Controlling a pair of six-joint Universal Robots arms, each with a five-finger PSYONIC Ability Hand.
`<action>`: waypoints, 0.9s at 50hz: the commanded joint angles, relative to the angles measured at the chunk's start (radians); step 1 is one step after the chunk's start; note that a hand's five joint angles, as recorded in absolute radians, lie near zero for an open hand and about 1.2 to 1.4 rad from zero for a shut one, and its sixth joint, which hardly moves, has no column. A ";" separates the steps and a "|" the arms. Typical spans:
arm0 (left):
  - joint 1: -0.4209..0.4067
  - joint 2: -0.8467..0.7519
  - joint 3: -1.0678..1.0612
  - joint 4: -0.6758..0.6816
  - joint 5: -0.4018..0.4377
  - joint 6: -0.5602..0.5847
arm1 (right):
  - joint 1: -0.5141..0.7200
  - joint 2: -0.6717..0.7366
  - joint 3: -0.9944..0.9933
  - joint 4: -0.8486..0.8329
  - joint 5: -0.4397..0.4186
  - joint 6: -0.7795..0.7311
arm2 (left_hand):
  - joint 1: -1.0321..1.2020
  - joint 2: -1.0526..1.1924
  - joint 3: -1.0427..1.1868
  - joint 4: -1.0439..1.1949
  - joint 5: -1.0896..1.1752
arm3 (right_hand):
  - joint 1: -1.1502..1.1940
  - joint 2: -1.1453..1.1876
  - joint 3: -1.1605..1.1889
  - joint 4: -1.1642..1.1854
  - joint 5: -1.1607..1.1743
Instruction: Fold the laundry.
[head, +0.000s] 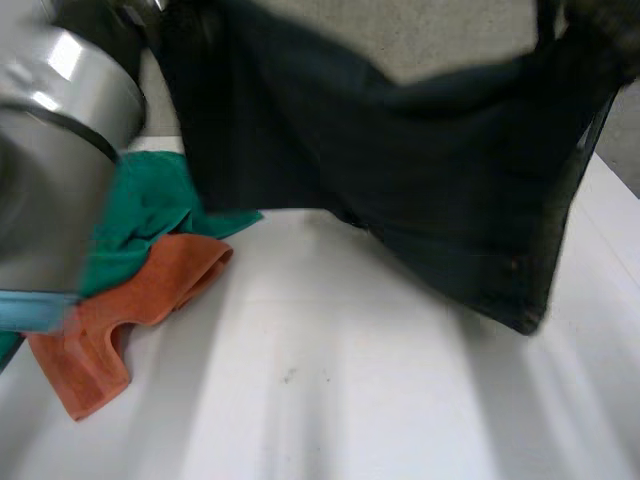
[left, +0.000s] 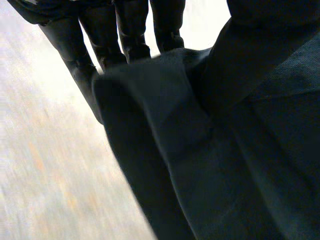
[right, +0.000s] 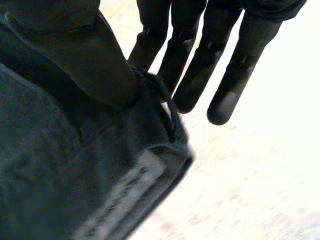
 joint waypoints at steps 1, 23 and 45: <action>-0.017 0.091 0.153 -0.007 0.018 0.000 | -0.019 -0.082 -0.184 0.067 0.005 -0.002 | 0.228 0.201 0.207 0.199 0.259 | 0.283 0.229 0.209 0.199 0.221; 0.090 -0.539 0.486 -0.044 0.150 0.013 | -0.026 0.448 -0.276 -0.129 0.108 0.066 | 0.228 0.201 0.207 0.199 0.259 | 0.283 0.229 0.209 0.199 0.221; 0.127 -0.431 0.339 -0.032 0.102 0.011 | -0.048 0.547 -0.222 -0.122 -0.080 0.032 | -0.981 -1.009 -1.002 -1.010 -0.950 | -0.939 -0.993 -1.013 -1.023 -1.001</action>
